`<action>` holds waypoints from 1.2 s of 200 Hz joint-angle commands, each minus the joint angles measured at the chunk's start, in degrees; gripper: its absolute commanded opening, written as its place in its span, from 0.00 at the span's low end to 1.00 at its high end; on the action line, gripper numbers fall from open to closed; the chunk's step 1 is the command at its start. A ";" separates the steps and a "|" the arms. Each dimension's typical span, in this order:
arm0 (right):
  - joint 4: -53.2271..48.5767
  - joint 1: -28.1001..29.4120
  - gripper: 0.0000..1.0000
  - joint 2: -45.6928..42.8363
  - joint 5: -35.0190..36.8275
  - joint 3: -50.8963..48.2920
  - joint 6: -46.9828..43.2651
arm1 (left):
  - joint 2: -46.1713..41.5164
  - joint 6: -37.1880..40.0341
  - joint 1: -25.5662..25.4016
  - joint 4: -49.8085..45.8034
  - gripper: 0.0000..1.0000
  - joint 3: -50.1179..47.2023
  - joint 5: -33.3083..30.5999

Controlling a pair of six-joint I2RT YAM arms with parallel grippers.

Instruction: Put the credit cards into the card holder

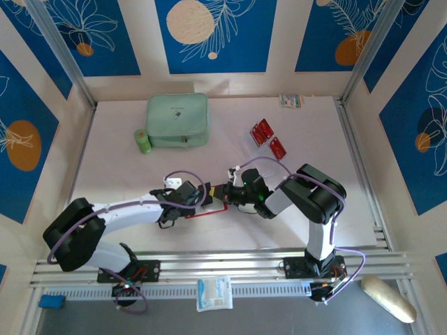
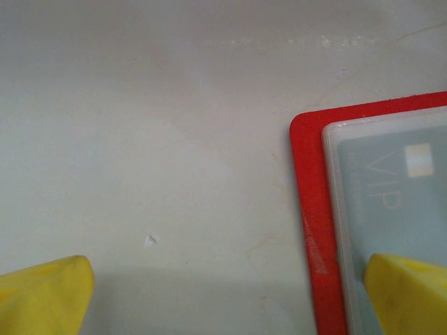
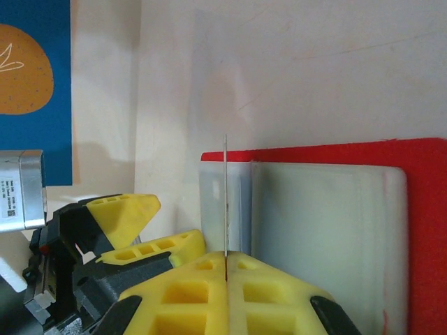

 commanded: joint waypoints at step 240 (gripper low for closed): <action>-3.21 1.90 0.00 -0.31 2.30 -3.28 0.51 | 0.28 -0.44 0.57 -2.23 1.00 -1.87 -0.38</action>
